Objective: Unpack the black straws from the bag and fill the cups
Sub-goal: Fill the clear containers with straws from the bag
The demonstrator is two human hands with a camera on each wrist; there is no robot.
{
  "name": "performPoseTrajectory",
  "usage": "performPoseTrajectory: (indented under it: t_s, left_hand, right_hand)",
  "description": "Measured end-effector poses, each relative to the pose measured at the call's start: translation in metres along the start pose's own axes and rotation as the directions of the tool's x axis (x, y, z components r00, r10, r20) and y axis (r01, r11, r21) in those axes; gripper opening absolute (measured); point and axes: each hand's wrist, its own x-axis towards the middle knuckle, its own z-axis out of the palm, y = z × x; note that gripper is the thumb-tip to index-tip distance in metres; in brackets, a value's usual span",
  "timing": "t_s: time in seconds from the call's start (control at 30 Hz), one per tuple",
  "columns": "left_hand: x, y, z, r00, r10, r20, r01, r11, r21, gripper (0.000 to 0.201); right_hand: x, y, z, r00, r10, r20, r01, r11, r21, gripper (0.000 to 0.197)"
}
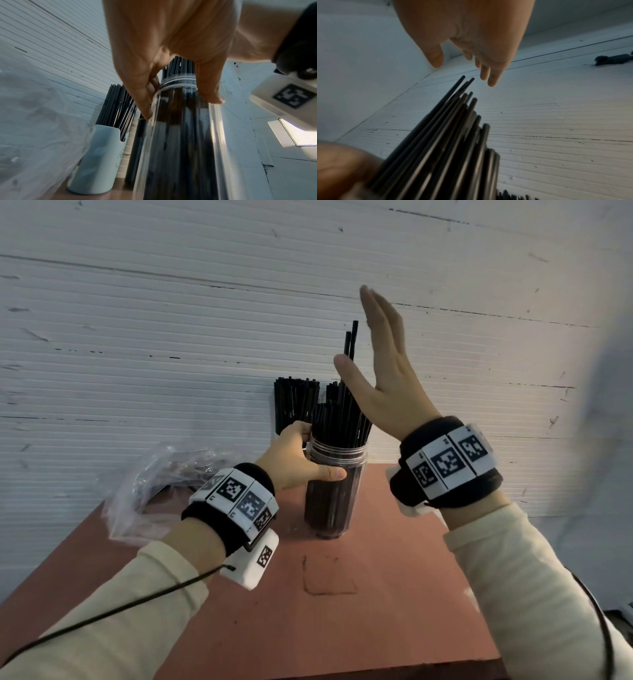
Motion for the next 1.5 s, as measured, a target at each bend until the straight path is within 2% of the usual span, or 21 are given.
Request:
performPoseTrajectory:
  t_s: [0.13, 0.23, 0.3, 0.43, 0.57, 0.63, 0.77, 0.93, 1.1, 1.23, 1.3, 1.4, 1.43, 1.5]
  left_hand:
    - [0.0, 0.0, 0.001, 1.0, -0.003, -0.011, 0.003, 1.0, -0.004, 0.091]
    - [-0.001, 0.001, 0.001, 1.0, -0.001, -0.028, 0.002, 1.0, 0.008, 0.087]
    - [-0.002, 0.001, 0.002, 0.999, 0.016, -0.033, -0.015, 0.999, 0.04, 0.085]
    - [-0.003, 0.001, 0.002, 0.999, 0.017, -0.04, -0.016, 0.999, 0.039, 0.085]
    - [-0.005, 0.001, 0.002, 1.0, -0.011, -0.029, 0.012, 1.0, 0.027, 0.101]
    - [-0.006, 0.001, 0.002, 0.999, -0.011, -0.033, 0.012, 1.0, 0.015, 0.103]
    - [-0.005, 0.001, 0.002, 0.999, -0.008, -0.032, 0.009, 1.0, 0.014, 0.103]
    - [-0.008, 0.0, 0.001, 1.0, -0.019, -0.003, 0.019, 0.999, 0.026, 0.114]
    - [-0.008, 0.001, 0.0, 1.0, -0.023, 0.017, 0.023, 0.999, 0.025, 0.109]
    - [-0.009, 0.0, 0.004, 1.0, -0.025, 0.013, 0.026, 1.0, -0.018, 0.092]
    - [-0.01, -0.002, 0.003, 0.999, -0.022, 0.031, 0.023, 0.999, -0.033, 0.097]
    - [-0.014, -0.004, -0.001, 0.992, -0.037, 0.12, 0.039, 0.999, -0.017, 0.109]
    - [-0.016, -0.004, -0.004, 0.992, -0.045, 0.115, 0.043, 0.999, 0.012, 0.109]
    - [-0.023, -0.004, -0.014, 0.999, -0.035, 0.018, 0.033, 0.996, 0.082, 0.097]
  right_hand:
    - [0.012, 0.005, 0.005, 0.998, -0.002, 0.061, 0.007, 0.996, -0.084, 0.047]
    - [-0.004, 0.009, 0.016, 0.999, 0.022, 0.043, -0.018, 0.995, -0.098, 0.028]
    - [-0.019, 0.011, 0.022, 0.998, 0.037, 0.047, -0.032, 0.993, -0.112, 0.025]
    - [-0.036, 0.006, 0.023, 0.992, 0.1, 0.082, -0.086, 0.983, -0.161, 0.032]
    - [-0.032, 0.002, 0.02, 0.989, 0.09, 0.118, -0.065, 0.977, -0.203, 0.043]
    - [-0.034, 0.005, 0.025, 0.987, 0.086, 0.139, -0.055, 0.976, -0.212, 0.04]
    - [-0.045, 0.011, 0.034, 0.996, 0.043, 0.079, -0.026, 0.979, -0.204, 0.03]
    - [-0.047, 0.011, 0.035, 0.995, 0.068, 0.071, -0.054, 0.982, -0.184, 0.042]
    - [-0.051, 0.011, 0.041, 0.995, 0.098, 0.032, -0.09, 0.974, -0.21, 0.035]
    - [-0.055, 0.01, 0.043, 0.995, 0.104, 0.013, -0.099, 0.974, -0.204, 0.036]
    - [-0.055, 0.008, 0.042, 0.991, 0.132, 0.033, -0.123, 0.971, -0.203, 0.039]
    - [-0.049, 0.003, 0.036, 0.987, 0.153, 0.042, -0.143, 0.973, -0.181, 0.044]
    - [-0.046, 0.0, 0.034, 0.99, 0.14, 0.016, -0.135, 0.976, -0.17, 0.045]
    - [-0.04, -0.01, 0.032, 0.991, 0.089, -0.095, -0.099, 0.989, -0.111, 0.039]
